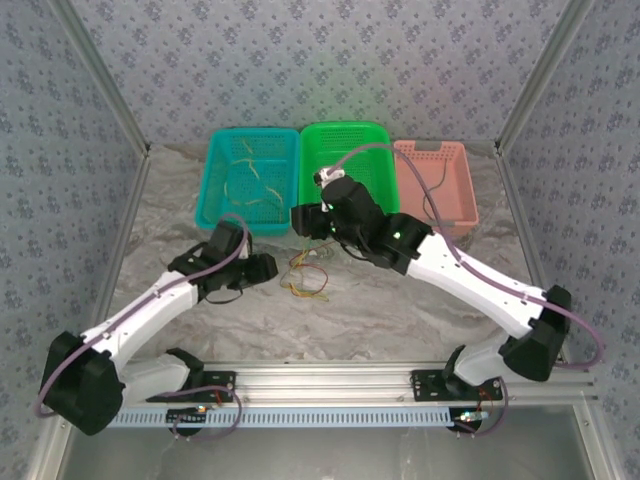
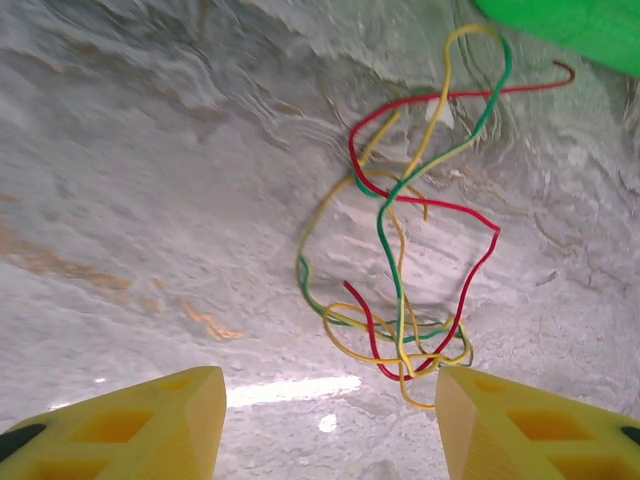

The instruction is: Untangle the cables

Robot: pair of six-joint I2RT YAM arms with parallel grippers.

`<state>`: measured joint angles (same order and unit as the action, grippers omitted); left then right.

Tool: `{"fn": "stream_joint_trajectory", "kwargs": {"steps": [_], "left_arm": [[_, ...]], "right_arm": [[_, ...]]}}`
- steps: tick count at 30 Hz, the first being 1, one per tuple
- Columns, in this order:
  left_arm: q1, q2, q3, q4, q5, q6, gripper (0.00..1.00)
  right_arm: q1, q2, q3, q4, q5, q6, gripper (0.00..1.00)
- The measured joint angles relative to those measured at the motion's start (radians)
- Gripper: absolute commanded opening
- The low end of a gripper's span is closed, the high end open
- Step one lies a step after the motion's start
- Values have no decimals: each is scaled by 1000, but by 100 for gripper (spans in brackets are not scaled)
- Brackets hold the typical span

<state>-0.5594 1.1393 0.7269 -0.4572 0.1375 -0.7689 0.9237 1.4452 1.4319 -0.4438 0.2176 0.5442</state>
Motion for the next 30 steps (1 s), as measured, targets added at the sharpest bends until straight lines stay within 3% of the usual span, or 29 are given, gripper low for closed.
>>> {"fn": "stream_joint_trajectory", "kwargs": {"steps": [6, 10, 17, 21, 25, 30], "left_arm": [[-84, 133, -13, 174, -1, -53, 55], [-95, 214, -13, 242, -6, -61, 46], [-105, 330, -11, 319, -23, -59, 24], [-117, 356, -12, 355, -25, -67, 0], [-124, 339, -18, 387, -35, -59, 0], [-153, 189, -42, 379, -66, -16, 0]], "right_arm": [[-50, 56, -72, -12, 35, 77, 55], [-50, 56, -146, -16, 37, 115, 54], [-59, 56, -227, 4, 35, 157, 53], [-61, 51, -272, 17, 29, 175, 53], [-62, 49, -298, 29, 29, 180, 53], [-67, 45, -315, 48, 21, 184, 53]]}}
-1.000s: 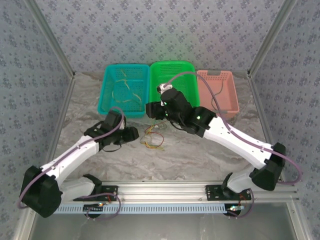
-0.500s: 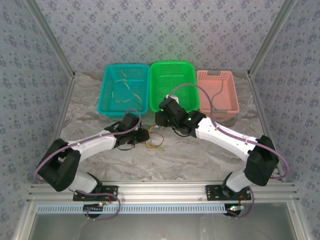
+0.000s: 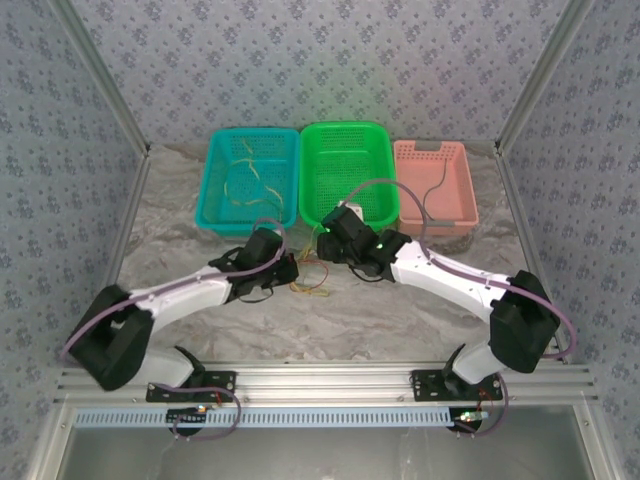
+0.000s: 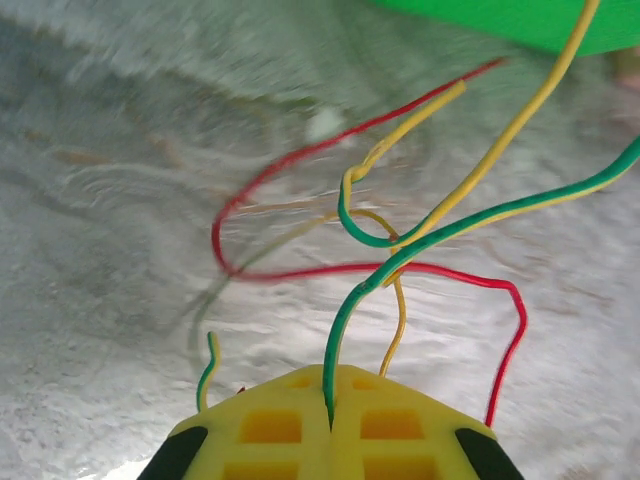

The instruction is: Untangle the cables

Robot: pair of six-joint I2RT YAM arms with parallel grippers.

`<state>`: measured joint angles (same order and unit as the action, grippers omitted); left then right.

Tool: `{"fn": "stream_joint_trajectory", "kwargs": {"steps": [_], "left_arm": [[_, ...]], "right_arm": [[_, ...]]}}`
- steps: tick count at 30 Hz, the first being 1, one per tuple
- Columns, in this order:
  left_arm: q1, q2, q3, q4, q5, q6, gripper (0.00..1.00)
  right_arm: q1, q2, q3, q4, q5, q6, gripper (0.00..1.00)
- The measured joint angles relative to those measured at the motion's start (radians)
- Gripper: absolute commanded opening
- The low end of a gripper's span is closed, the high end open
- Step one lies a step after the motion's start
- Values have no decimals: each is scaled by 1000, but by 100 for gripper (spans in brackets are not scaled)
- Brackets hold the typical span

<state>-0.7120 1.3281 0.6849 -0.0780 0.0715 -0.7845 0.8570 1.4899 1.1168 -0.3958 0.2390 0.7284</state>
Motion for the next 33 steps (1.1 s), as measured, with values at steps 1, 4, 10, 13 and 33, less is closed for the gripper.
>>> {"fn": "stream_joint_trajectory", "kwargs": {"steps": [1, 4, 10, 13, 33], "left_arm": [[-5, -45, -3, -2, -5, 15, 0], [-10, -138, -8, 1, -13, 52, 0], [-8, -180, -37, 0, -14, 96, 0], [-8, -174, -51, 4, -13, 103, 0], [-8, -294, -185, 166, 64, 132, 0]], "right_arm": [[-1, -2, -1, 5, -5, 3, 53], [-7, -14, -4, 34, -29, 22, 54], [-12, -92, -14, 117, -79, 72, 54], [-12, -122, -14, 158, -100, 106, 54], [-161, -224, -295, 442, -256, 480, 30]]}}
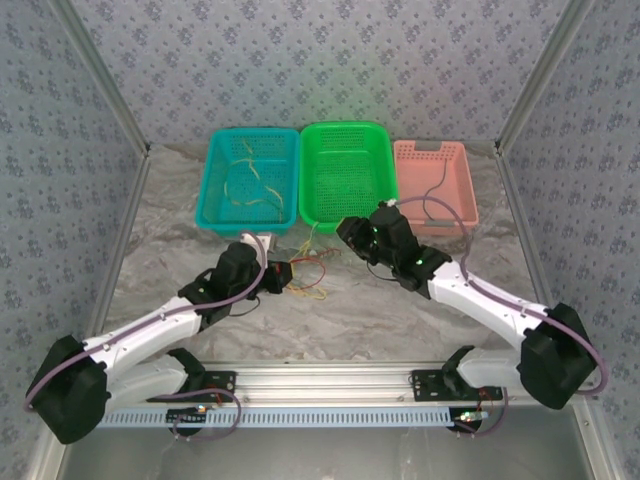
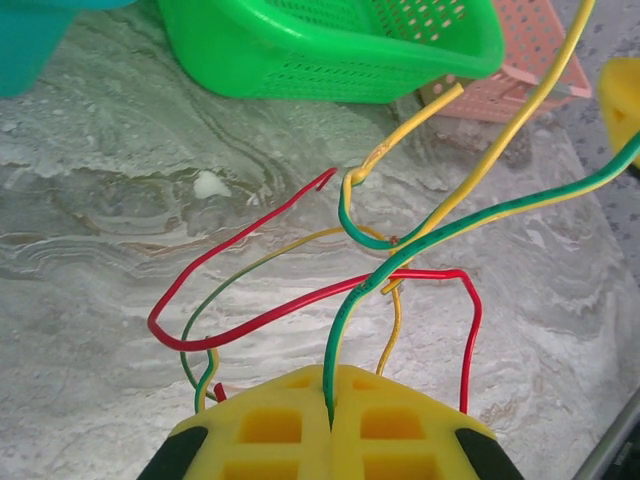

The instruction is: Untangle the cables

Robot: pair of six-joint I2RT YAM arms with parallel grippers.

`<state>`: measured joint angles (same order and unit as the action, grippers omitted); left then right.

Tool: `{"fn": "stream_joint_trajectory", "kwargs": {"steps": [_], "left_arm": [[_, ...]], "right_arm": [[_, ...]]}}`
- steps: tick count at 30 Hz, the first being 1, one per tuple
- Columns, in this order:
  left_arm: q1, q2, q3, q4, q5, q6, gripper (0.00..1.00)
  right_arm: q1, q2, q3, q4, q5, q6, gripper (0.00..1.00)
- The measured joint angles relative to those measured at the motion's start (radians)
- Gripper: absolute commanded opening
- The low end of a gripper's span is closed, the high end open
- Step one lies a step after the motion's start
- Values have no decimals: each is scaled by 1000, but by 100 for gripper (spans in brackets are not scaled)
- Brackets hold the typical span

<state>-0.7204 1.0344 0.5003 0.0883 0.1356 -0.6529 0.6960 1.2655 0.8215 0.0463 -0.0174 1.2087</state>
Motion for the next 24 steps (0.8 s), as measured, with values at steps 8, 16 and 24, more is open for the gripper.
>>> {"fn": "stream_joint_trajectory", "kwargs": {"steps": [8, 16, 24], "left_arm": [[0, 0, 0, 67, 50, 2, 0], [0, 0, 0, 93, 67, 2, 0], [0, 0, 0, 95, 78, 2, 0]], "right_arm": [[3, 135, -1, 174, -135, 106, 27], [3, 161, -1, 254, -182, 139, 27], [7, 171, -3, 291, -188, 154, 30]]}}
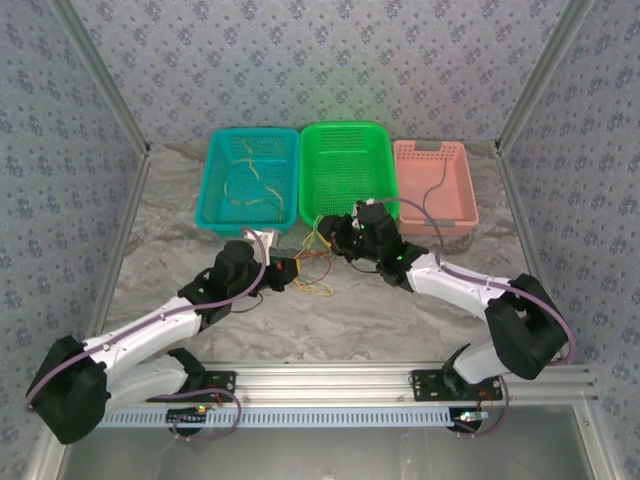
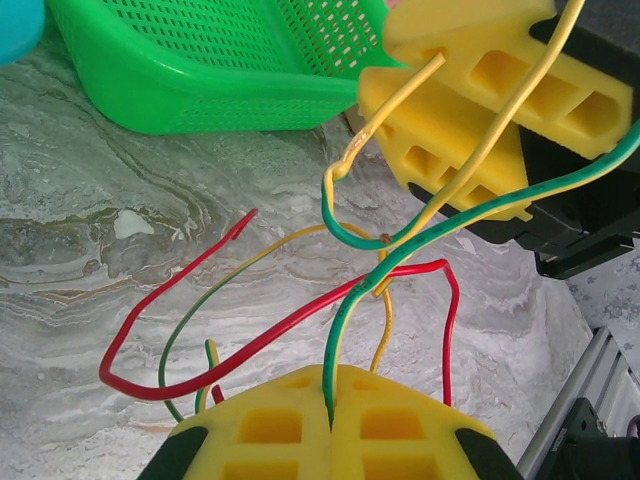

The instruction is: Untangle the cables

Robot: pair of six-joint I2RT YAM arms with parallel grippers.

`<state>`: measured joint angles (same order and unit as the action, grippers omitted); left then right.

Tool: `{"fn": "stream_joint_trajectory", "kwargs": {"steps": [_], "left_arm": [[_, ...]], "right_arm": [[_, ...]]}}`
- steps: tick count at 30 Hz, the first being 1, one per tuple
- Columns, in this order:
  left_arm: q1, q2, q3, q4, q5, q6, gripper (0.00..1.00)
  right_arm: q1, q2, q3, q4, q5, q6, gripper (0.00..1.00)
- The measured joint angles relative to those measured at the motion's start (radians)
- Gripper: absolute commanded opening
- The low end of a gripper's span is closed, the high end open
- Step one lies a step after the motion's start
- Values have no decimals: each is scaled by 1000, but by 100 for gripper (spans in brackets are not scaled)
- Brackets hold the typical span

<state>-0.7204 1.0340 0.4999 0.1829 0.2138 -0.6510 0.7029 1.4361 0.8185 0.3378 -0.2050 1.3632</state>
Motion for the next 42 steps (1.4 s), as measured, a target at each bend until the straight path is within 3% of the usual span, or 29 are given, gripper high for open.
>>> {"fn": "stream_joint_trajectory", "kwargs": {"steps": [6, 10, 22, 34, 42], "left_arm": [[0, 0, 0, 0, 0, 0, 0], [0, 0, 0, 0, 0, 0, 0], [0, 1, 0, 0, 0, -1, 0], [0, 0, 0, 5, 8, -15, 0], [0, 0, 0, 31, 12, -24, 0]], "right_arm": [[6, -77, -37, -20, 29, -2, 38], [19, -106, -38, -19, 37, -2, 38], [41, -64, -46, -5, 48, -2, 35], [32, -7, -52, 135, 48, 14, 37], [26, 42, -55, 250, 39, 56, 27]]}}
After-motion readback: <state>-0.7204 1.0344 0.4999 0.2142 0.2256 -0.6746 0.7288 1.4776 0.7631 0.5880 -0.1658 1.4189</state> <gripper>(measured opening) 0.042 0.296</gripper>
